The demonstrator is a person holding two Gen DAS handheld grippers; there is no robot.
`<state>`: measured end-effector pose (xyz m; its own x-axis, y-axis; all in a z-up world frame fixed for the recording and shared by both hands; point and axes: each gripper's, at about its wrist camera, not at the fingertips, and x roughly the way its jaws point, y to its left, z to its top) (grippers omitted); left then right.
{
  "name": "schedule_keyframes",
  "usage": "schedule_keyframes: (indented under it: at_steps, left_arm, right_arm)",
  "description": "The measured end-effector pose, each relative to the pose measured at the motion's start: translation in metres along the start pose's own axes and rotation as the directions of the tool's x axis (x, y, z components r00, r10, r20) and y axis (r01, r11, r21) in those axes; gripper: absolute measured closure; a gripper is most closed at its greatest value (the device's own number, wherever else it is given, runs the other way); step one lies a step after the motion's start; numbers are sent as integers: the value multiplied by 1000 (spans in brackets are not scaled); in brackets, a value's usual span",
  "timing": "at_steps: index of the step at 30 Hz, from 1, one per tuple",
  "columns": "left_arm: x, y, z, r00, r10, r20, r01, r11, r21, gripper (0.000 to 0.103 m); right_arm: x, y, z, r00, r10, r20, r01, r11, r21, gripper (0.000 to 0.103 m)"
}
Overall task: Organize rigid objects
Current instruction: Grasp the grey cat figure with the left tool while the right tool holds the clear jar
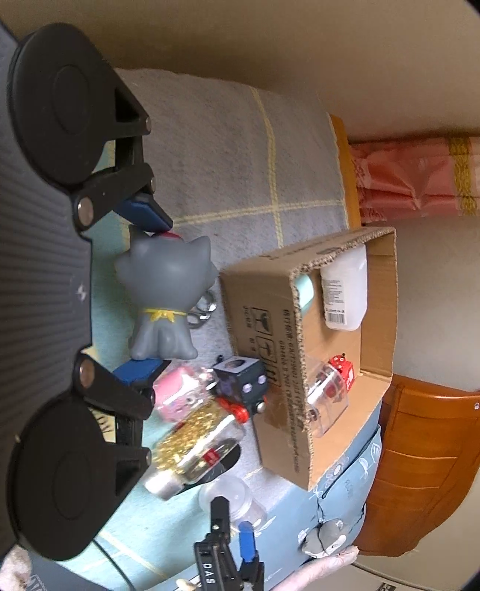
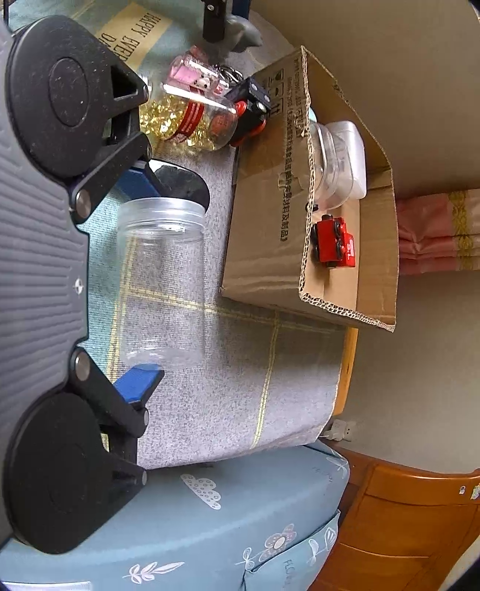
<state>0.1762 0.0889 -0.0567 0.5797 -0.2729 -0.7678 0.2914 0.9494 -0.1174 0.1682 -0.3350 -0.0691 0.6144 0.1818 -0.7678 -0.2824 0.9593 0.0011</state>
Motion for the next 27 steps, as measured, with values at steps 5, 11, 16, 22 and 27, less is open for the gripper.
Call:
schedule_keyframes:
  at_steps: [5, 11, 16, 22, 27]
  left_arm:
    - [-12, -12, -20, 998, -12, -54, 14, 999, 29, 33]
    - [-12, -26, -34, 997, -19, -68, 23, 998, 58, 32]
    - [-9, -30, -32, 998, -22, -57, 26, 996, 80, 28]
    - [-3, -32, -30, 997, -32, -65, 38, 994, 100, 27]
    - [0, -33, -30, 997, -44, -67, 51, 993, 108, 27]
  right_arm:
    - [-13, 3, -5, 1000, 15, -3, -15, 1000, -19, 9]
    - [-27, 11, -20, 998, 46, -45, -48, 997, -55, 9]
    - [-24, 12, -26, 998, 43, -56, -46, 998, -46, 9]
    - [-22, 12, -27, 997, 46, -55, -48, 998, -33, 6]
    - [-19, 16, -25, 998, 28, -56, -30, 998, -47, 6]
